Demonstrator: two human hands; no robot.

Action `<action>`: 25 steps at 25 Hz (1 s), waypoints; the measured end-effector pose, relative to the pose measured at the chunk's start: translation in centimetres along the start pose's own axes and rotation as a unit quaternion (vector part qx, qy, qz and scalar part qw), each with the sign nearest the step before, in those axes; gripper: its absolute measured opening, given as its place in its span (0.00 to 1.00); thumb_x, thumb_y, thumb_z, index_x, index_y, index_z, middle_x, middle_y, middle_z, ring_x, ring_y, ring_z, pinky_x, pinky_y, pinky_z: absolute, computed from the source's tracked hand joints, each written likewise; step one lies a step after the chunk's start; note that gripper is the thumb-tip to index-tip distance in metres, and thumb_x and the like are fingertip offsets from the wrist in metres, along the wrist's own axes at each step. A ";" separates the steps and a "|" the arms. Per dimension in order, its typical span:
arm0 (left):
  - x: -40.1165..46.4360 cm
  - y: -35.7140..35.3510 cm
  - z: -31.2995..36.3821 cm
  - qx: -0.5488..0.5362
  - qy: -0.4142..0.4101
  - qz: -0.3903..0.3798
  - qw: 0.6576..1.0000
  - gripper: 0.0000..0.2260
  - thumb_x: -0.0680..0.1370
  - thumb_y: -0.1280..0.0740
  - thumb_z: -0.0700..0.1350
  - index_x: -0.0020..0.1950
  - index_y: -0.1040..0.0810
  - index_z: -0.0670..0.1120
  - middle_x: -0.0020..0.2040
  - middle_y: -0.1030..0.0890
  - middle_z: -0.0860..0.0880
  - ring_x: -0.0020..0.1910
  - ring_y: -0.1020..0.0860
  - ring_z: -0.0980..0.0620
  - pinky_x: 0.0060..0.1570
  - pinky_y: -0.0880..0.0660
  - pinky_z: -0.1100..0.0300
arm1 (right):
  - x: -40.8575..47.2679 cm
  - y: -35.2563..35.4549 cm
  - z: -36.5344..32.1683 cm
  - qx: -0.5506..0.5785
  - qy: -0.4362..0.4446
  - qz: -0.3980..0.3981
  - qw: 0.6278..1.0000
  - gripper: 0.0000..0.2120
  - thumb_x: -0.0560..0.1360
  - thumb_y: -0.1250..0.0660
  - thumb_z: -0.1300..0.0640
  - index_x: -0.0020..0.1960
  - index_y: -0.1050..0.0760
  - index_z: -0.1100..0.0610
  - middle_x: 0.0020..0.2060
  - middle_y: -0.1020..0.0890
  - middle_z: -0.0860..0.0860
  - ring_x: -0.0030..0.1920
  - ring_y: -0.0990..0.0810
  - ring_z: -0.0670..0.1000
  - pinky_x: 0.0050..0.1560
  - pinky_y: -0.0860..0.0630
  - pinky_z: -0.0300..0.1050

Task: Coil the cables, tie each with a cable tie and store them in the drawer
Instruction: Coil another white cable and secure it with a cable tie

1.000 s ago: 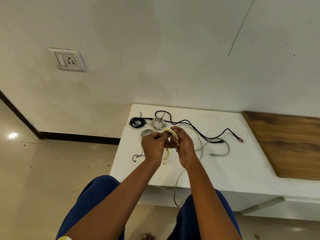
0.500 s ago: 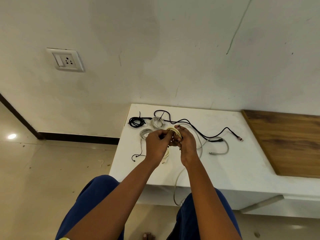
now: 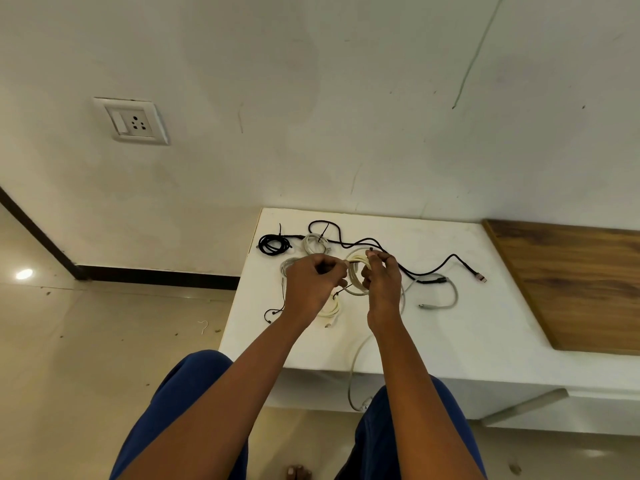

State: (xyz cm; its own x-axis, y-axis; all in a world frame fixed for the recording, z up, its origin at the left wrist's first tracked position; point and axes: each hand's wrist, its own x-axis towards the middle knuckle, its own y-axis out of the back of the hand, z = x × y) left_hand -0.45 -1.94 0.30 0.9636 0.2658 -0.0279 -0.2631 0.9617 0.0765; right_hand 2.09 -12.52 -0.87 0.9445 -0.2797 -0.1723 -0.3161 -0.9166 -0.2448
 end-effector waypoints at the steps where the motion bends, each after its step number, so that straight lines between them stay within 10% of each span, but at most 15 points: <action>1: 0.0 0.0 0.1 0.009 -0.018 0.020 1.000 0.02 0.72 0.28 0.41 0.40 0.18 0.43 0.31 0.17 0.52 0.31 0.18 0.56 0.35 0.24 0.71 | -0.1 -0.1 0.1 -0.017 0.002 -0.003 1.000 0.06 0.78 0.38 0.59 0.42 0.28 0.53 0.34 0.24 0.46 0.32 0.29 0.44 0.32 0.31 0.31; 10: 0.3 -0.1 0.0 0.080 -0.164 0.105 0.978 0.02 0.73 0.27 0.42 0.43 0.17 0.44 0.39 0.19 0.54 0.38 0.22 0.63 0.40 0.26 0.71 | -0.9 -1.3 0.4 -0.094 -0.021 -0.068 0.993 0.08 0.77 0.36 0.57 0.46 0.24 0.61 0.31 0.24 0.47 0.25 0.28 0.38 0.25 0.32 0.30; 25: 0.3 -0.2 0.3 0.245 -0.279 0.093 0.924 0.07 0.77 0.34 0.37 0.52 0.18 0.37 0.44 0.19 0.41 0.40 0.22 0.47 0.42 0.25 0.56 | -1.1 -1.4 0.1 -0.075 -0.056 -0.048 0.994 0.11 0.76 0.35 0.57 0.36 0.24 0.59 0.24 0.30 0.49 0.25 0.33 0.44 0.27 0.35 0.36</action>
State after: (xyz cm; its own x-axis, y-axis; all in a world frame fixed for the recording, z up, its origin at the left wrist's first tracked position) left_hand -0.07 -2.06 0.58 0.8141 0.2174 0.5385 -0.5058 0.7211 0.4735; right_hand 1.46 -10.92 -0.48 0.9511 -0.1627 -0.2625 -0.1999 -0.9722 -0.1219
